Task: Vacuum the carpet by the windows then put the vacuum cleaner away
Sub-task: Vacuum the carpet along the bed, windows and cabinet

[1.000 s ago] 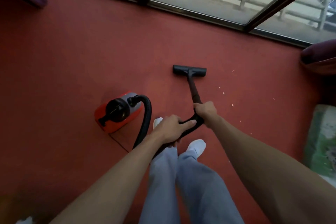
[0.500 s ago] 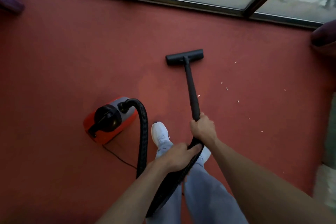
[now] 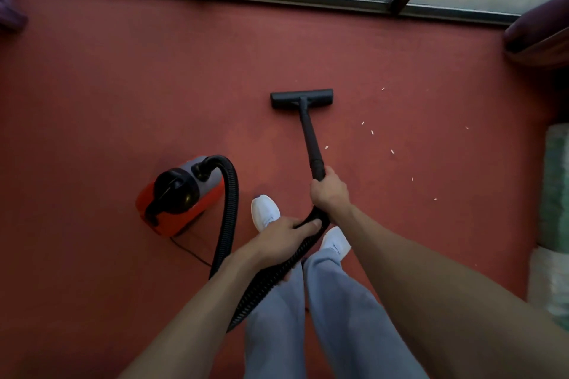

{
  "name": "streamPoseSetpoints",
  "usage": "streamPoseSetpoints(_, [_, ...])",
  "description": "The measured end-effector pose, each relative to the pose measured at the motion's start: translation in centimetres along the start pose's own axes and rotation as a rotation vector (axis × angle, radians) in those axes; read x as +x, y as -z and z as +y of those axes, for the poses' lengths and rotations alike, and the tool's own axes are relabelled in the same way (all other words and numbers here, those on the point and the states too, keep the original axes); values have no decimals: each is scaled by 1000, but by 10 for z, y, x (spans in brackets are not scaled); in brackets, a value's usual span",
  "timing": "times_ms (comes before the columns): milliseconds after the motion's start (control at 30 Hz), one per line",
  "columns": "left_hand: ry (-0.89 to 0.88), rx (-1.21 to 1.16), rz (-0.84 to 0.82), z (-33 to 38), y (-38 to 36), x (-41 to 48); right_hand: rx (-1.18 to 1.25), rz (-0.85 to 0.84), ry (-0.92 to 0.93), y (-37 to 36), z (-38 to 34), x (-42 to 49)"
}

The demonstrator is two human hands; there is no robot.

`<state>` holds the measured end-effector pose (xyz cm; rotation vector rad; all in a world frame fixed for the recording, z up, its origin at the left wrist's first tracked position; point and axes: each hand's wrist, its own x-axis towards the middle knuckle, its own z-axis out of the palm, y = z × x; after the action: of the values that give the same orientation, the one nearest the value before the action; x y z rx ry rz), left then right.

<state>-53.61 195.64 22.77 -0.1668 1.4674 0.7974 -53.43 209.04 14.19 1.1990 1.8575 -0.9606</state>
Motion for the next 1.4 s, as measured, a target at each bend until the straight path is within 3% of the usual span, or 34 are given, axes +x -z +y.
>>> streamPoseSetpoints(200, [225, 176, -217, -26, -1, -30, 20, -31, -135, -17, 51, -76])
streamPoseSetpoints(333, [251, 281, -327, -23, 5, -56, 224, -101, -281, -36, 67, -106])
streamPoseSetpoints(467, [259, 339, -294, -2, 17, -64, 332, -85, -332, -33, 56, -103])
streamPoseSetpoints(733, [82, 278, -27, 42, 6, -24, 426, -5, -310, 25, 18, -39])
streamPoseSetpoints(1067, [355, 411, -322, 57, 31, -42, 410, -160, -401, 5, 29, -84])
streamPoseSetpoints(1200, [336, 416, -256, 64, 42, -37, 433, -171, -360, 19, 13, -72])
streamPoseSetpoints(1300, [254, 400, -158, 69, 31, -27, 420, -80, -320, 28, 9, -54])
streamPoseSetpoints(1400, [280, 415, -229, 66, 23, -20, 351, -94, -333, 23, 21, -55])
